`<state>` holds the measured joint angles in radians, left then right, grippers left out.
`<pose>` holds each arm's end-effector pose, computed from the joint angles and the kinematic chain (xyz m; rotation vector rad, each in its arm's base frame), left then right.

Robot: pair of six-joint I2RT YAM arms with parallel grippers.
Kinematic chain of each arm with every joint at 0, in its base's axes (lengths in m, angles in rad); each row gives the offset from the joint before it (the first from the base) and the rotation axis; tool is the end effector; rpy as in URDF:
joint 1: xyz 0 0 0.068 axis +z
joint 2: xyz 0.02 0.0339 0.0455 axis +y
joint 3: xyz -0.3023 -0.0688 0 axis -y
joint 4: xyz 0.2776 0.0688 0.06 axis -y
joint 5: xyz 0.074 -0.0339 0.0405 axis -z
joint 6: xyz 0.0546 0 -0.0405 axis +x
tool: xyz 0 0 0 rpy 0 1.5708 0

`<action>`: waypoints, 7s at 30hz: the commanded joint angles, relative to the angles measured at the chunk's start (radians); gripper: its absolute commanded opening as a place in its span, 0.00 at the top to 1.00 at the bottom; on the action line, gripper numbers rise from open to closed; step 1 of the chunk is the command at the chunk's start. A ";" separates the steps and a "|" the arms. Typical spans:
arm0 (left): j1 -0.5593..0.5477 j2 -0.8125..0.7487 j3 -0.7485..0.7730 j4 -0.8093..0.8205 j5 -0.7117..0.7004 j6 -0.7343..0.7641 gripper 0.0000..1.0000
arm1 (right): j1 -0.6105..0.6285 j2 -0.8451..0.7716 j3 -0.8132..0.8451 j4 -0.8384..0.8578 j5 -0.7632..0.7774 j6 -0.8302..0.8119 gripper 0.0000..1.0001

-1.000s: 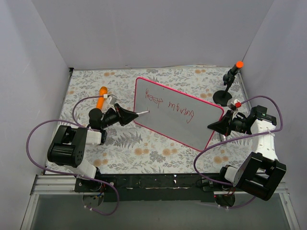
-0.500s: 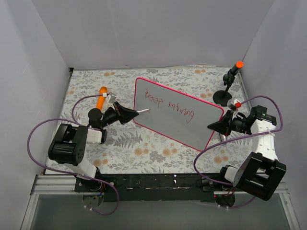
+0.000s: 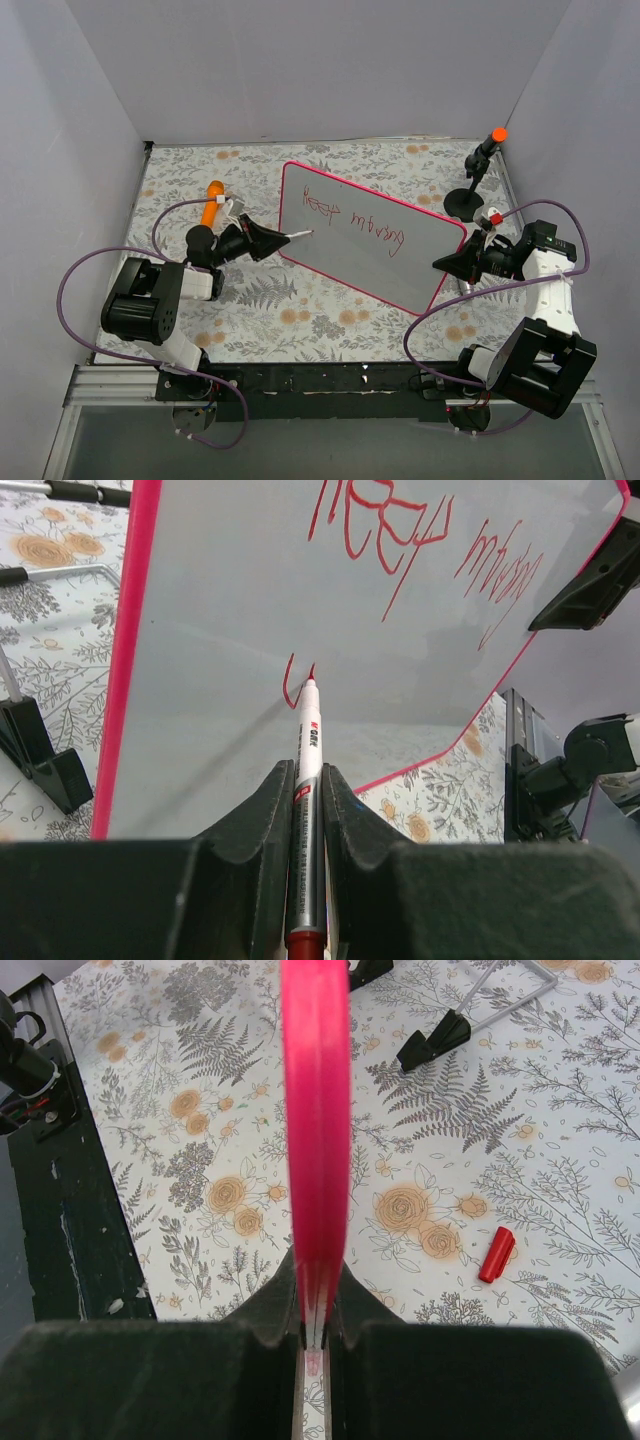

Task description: Write a sentence on the whiteboard

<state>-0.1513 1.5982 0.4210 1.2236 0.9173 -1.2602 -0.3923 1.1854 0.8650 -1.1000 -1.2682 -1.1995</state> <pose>0.2873 -0.0877 0.1873 -0.1429 1.8491 -1.7383 0.2068 -0.0292 0.2739 -0.8756 1.7720 0.9092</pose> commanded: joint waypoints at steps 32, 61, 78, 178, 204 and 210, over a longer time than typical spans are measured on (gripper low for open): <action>-0.050 -0.047 0.032 0.005 0.011 -0.047 1.00 | 0.004 -0.010 -0.001 -0.001 0.030 -0.057 0.99; -0.056 0.014 0.019 -0.151 -0.052 0.067 1.00 | 0.004 -0.017 -0.003 -0.003 0.033 -0.058 0.99; -0.067 -0.041 -0.013 -0.176 -0.058 0.058 1.00 | 0.004 -0.020 0.002 -0.018 0.032 -0.075 0.99; -0.297 -0.517 -0.039 -0.596 -0.270 0.061 1.00 | 0.004 -0.018 -0.004 -0.011 0.036 -0.069 0.99; -0.335 -0.632 -0.145 -0.639 -0.370 0.047 1.00 | 0.004 -0.026 -0.011 0.008 0.038 -0.046 0.99; -0.335 -0.629 -0.148 -0.633 -0.342 0.059 1.00 | 0.004 -0.027 -0.012 0.014 0.038 -0.043 0.99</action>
<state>-0.4820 0.9752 0.2726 0.5621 0.5591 -1.2179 -0.3923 1.1793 0.8577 -1.0996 -1.2743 -1.2285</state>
